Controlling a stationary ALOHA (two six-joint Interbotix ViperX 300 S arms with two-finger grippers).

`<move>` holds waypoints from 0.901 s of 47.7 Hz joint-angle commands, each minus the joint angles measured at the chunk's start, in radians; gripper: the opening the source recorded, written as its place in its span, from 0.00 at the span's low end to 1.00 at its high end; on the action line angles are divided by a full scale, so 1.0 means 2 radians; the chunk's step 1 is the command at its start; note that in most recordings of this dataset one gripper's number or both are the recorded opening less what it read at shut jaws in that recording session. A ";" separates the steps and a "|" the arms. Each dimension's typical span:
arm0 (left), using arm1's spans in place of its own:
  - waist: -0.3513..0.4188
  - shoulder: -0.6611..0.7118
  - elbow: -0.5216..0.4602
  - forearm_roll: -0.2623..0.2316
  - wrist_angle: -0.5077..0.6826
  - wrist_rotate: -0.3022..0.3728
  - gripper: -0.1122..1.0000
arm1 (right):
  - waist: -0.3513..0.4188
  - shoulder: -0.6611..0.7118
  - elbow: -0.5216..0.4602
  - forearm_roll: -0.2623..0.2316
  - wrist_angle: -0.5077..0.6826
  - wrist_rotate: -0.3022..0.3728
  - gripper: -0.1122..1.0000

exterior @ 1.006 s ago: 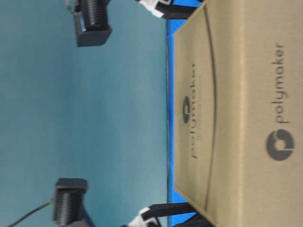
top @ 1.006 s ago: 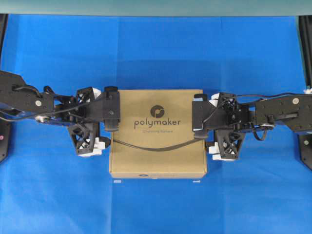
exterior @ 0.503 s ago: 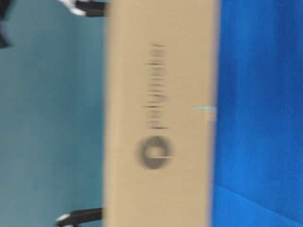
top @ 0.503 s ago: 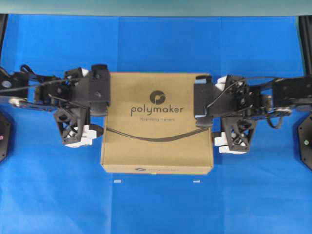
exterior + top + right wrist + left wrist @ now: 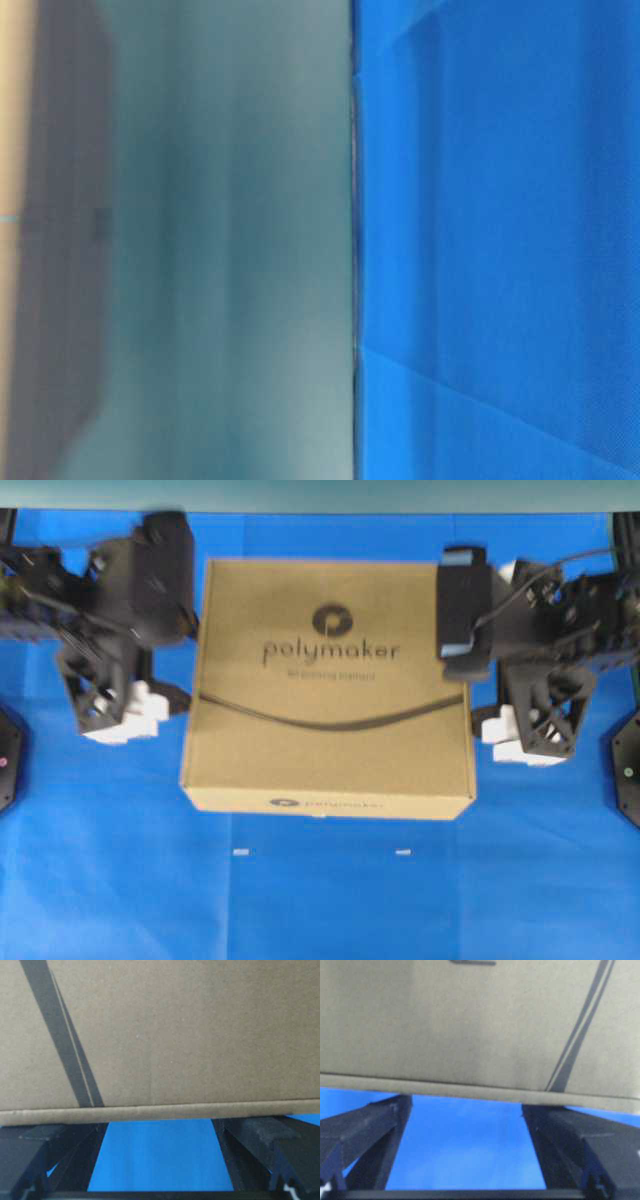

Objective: Lift up the cardboard box by clamping it between your arms.
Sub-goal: 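Raise both arms together, lifting the clamped box off the table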

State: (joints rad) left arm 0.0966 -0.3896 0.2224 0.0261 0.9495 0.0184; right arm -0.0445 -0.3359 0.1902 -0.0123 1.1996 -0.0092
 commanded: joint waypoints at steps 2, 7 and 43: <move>-0.002 0.012 -0.077 -0.002 0.021 -0.005 0.88 | -0.003 0.011 -0.074 0.002 0.026 0.008 0.99; -0.003 0.022 -0.114 -0.002 0.048 -0.005 0.88 | -0.007 0.020 -0.116 0.002 0.064 0.008 0.99; -0.007 0.043 -0.147 -0.002 0.076 -0.006 0.88 | -0.015 0.024 -0.117 -0.001 0.077 0.008 0.99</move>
State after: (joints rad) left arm 0.0936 -0.3252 -0.0245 0.0276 1.1336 0.0184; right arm -0.0598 -0.3114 -0.0291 -0.0092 1.3975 -0.0092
